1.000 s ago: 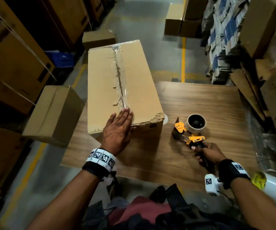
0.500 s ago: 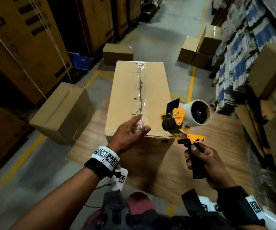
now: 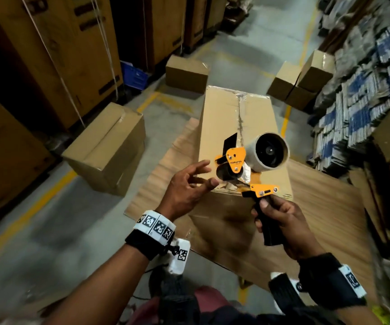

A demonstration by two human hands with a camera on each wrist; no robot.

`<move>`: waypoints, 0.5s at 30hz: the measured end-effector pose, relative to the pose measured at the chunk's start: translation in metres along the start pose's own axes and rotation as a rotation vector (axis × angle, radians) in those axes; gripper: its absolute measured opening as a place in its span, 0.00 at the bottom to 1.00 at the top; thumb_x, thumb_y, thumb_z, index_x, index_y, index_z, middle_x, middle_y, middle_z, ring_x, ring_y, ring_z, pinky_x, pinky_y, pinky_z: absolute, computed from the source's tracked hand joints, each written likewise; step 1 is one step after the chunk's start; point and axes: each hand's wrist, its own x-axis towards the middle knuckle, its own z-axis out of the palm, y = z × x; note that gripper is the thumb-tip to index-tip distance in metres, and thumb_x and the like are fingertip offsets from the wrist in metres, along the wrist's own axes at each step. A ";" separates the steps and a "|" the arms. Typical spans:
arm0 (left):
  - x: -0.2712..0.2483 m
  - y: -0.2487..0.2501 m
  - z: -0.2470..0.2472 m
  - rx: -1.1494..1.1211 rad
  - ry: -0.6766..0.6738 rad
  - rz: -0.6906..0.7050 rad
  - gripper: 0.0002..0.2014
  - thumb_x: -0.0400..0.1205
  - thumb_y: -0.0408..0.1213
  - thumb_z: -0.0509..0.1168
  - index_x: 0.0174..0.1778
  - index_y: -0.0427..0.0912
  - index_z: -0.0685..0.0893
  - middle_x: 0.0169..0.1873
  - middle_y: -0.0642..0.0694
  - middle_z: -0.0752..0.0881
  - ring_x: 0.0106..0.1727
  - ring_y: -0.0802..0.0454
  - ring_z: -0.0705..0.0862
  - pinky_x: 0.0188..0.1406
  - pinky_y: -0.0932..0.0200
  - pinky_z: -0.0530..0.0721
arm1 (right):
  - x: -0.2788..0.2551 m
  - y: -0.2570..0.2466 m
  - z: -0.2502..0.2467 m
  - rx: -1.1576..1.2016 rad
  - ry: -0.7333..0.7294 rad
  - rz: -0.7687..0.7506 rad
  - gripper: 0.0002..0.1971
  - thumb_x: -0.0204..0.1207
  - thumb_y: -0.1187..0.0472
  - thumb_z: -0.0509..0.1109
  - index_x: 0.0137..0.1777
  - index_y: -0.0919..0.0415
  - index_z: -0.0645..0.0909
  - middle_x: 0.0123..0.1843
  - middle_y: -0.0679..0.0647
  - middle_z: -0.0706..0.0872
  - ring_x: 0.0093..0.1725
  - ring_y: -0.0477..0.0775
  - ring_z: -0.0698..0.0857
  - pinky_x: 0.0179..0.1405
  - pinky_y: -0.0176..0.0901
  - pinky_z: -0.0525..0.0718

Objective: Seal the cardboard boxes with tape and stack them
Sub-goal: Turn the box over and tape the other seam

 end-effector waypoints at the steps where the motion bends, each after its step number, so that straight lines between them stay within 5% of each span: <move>1: -0.005 -0.004 -0.004 -0.038 -0.006 0.003 0.40 0.70 0.63 0.79 0.78 0.50 0.82 0.61 0.49 0.91 0.60 0.44 0.91 0.64 0.39 0.90 | 0.001 -0.001 0.001 -0.017 0.005 -0.014 0.25 0.69 0.48 0.82 0.57 0.67 0.87 0.45 0.68 0.88 0.31 0.60 0.82 0.34 0.48 0.81; 6: -0.019 -0.012 -0.010 -0.172 -0.063 -0.008 0.33 0.76 0.45 0.81 0.77 0.46 0.81 0.54 0.41 0.94 0.53 0.47 0.92 0.66 0.37 0.89 | 0.004 -0.004 0.004 -0.086 0.001 -0.070 0.38 0.55 0.35 0.89 0.55 0.65 0.88 0.44 0.65 0.90 0.32 0.59 0.83 0.33 0.47 0.83; 10: -0.023 -0.013 -0.013 -0.250 -0.086 -0.030 0.29 0.79 0.38 0.80 0.77 0.45 0.81 0.54 0.37 0.93 0.53 0.43 0.91 0.60 0.42 0.88 | 0.011 -0.008 0.003 -0.127 -0.021 -0.095 0.40 0.56 0.34 0.88 0.55 0.66 0.87 0.45 0.66 0.90 0.34 0.60 0.84 0.36 0.50 0.82; 12: -0.019 -0.008 -0.017 -0.330 -0.125 -0.114 0.26 0.81 0.41 0.75 0.75 0.44 0.83 0.58 0.35 0.92 0.52 0.40 0.90 0.54 0.44 0.87 | 0.014 -0.012 0.002 -0.152 -0.030 -0.107 0.36 0.61 0.37 0.87 0.54 0.68 0.87 0.45 0.66 0.91 0.34 0.59 0.85 0.35 0.49 0.84; 15: -0.009 0.004 -0.021 -0.580 -0.171 -0.346 0.30 0.80 0.54 0.68 0.75 0.41 0.84 0.64 0.33 0.90 0.51 0.41 0.90 0.50 0.48 0.87 | 0.017 -0.020 0.001 -0.166 -0.045 -0.122 0.19 0.73 0.55 0.78 0.52 0.73 0.85 0.41 0.63 0.92 0.32 0.56 0.85 0.32 0.45 0.84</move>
